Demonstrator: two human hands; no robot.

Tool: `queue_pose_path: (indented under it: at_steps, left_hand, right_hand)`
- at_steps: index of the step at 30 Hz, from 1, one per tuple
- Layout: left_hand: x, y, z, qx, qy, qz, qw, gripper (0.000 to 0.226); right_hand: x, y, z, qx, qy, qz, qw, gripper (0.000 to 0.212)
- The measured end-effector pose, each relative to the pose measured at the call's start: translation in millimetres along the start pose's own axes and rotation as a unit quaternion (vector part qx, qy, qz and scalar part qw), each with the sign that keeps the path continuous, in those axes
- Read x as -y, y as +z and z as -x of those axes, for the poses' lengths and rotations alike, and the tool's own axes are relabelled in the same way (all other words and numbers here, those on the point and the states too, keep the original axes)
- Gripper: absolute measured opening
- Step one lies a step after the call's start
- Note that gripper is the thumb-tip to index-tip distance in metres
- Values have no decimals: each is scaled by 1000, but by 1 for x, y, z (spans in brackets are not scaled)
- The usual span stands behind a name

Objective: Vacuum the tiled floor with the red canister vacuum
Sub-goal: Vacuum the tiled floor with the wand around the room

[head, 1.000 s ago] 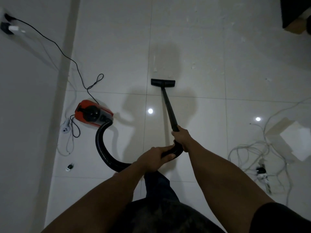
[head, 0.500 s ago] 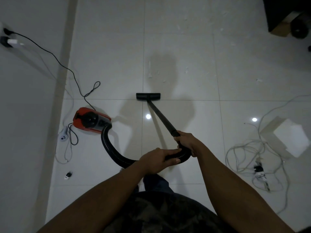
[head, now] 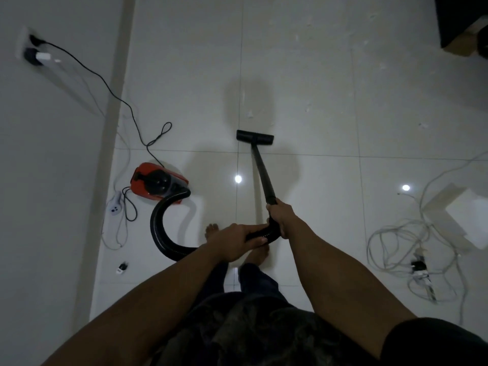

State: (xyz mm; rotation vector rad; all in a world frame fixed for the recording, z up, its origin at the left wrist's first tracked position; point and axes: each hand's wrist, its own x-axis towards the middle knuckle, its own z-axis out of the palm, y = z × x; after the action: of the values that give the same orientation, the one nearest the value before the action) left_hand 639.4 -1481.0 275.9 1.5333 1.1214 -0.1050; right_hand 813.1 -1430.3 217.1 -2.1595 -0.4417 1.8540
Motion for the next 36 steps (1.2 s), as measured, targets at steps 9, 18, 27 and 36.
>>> queue_pose_path:
  at_steps: [9,18,27,36]
  left_hand:
    - [6,-37,-32,-18,33,55,998,51]
    - [2,-70,-40,-20,41,81,996,48]
    - [30,-105,-40,-38,12,64,997,49]
    - [12,-133,-87,-12,11,33,999,52]
  right_hand:
    - [53,3,-24,-40,-18,81,996,36]
    - [88,15,-29,-19,-15,116,993,33]
    - [109,57,-46,-22,-28,91,995,38]
    - [140,32,-78,-9,-46,96,994,39]
